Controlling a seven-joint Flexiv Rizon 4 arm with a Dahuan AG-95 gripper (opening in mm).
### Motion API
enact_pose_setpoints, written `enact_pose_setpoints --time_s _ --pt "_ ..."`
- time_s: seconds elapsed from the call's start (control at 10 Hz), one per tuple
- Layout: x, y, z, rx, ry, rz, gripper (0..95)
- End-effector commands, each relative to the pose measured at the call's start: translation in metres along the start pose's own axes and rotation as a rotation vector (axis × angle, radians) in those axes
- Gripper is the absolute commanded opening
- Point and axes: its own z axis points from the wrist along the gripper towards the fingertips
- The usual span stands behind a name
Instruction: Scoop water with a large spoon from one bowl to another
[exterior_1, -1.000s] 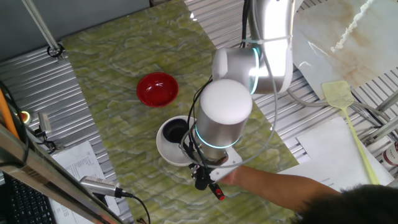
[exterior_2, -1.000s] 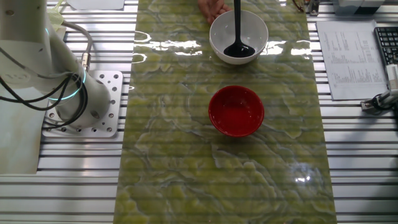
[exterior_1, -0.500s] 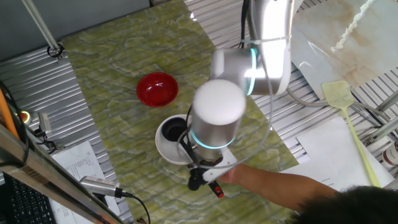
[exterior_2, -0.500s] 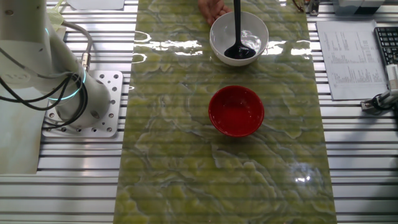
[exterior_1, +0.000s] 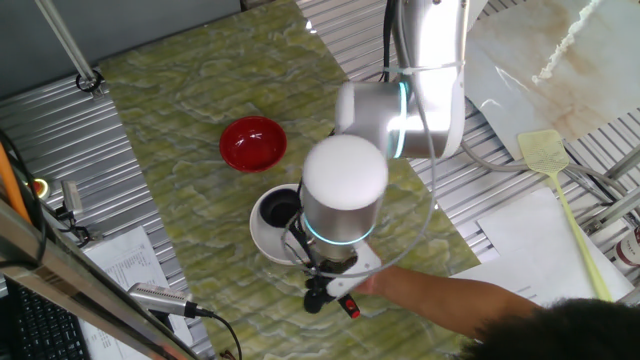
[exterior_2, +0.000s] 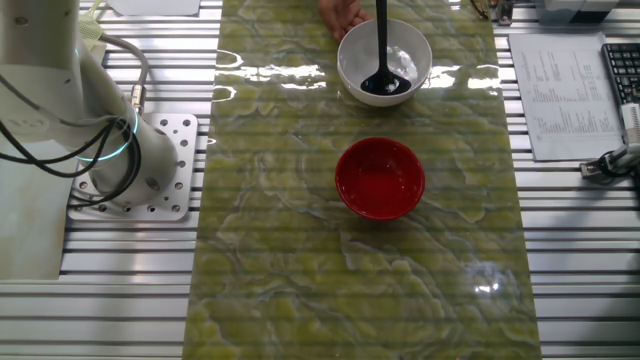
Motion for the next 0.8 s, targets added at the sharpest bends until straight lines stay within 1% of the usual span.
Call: enact_pose_setpoints --time_s 0.1,0.3,0.4,0.5,0.6,0.8 --pt "0.0014 -0.0001 0.0012 0.007 -0.008 0.012 38.0" --pt "0.0015 -0.0002 0.0021 0.008 -0.001 0.013 38.0" --pt "0.0016 -0.0002 0.0028 0.009 0.004 0.02 19.0" --pt "0.0019 -0.0003 0.0048 0.011 0.016 0.024 19.0" --pt "0.002 -0.0005 0.0076 0.012 0.014 0.029 19.0" --pt "0.002 -0.0005 0.0088 0.012 0.009 0.033 19.0"
